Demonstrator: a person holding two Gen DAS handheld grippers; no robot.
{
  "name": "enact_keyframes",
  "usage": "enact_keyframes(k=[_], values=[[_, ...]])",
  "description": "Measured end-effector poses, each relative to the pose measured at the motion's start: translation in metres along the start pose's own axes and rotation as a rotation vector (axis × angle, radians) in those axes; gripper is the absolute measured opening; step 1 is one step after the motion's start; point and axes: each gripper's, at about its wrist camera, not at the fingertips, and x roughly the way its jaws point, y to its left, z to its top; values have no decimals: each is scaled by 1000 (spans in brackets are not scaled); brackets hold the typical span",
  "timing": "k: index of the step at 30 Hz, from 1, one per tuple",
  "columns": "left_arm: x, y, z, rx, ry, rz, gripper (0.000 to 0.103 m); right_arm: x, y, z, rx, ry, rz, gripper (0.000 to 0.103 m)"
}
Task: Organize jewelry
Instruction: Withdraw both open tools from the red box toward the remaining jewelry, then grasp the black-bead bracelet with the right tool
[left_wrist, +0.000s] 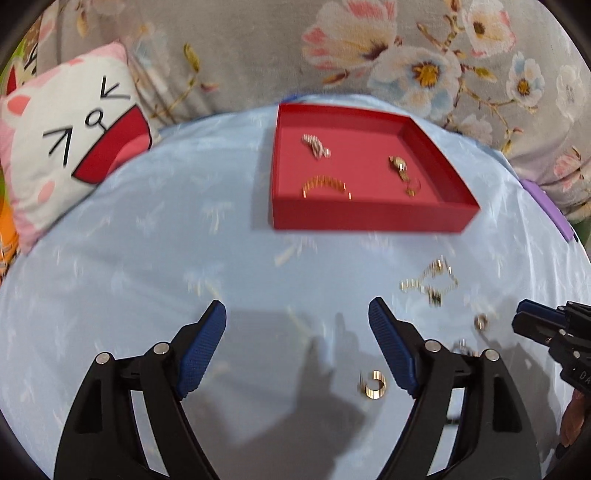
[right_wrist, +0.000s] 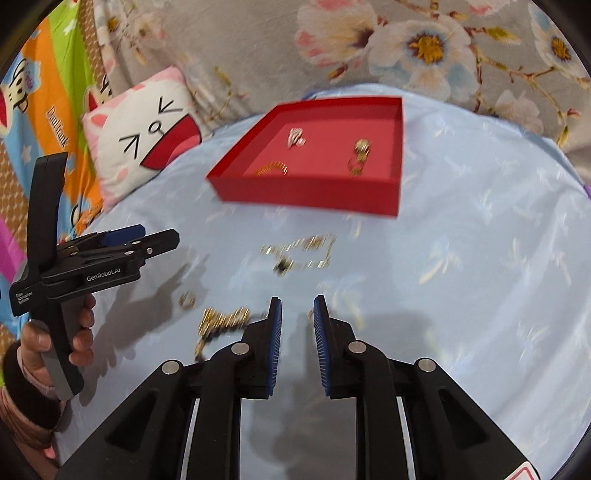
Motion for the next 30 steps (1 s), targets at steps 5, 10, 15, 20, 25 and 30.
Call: enact_keyframes(k=[5, 10, 15, 20, 25, 30], values=[[-8, 2, -29, -25, 9, -9, 77, 15, 15, -20, -9, 42, 6, 18], [-8, 2, -39, -39, 14, -22, 77, 25, 20, -25, -12, 59, 6, 18], [-9, -2, -43, -20, 10, -26, 77, 29, 20, -25, -22, 63, -11, 17], [-8, -6, -44, -2, 9, -29, 77, 31, 18, -24, -21, 63, -13, 13], [-8, -6, -44, -2, 15, -44, 77, 26, 14, -26, -1, 61, 2, 7], [-9, -9, -46, 7, 21, -60, 77, 12, 11, -27, 3, 45, 19, 7]])
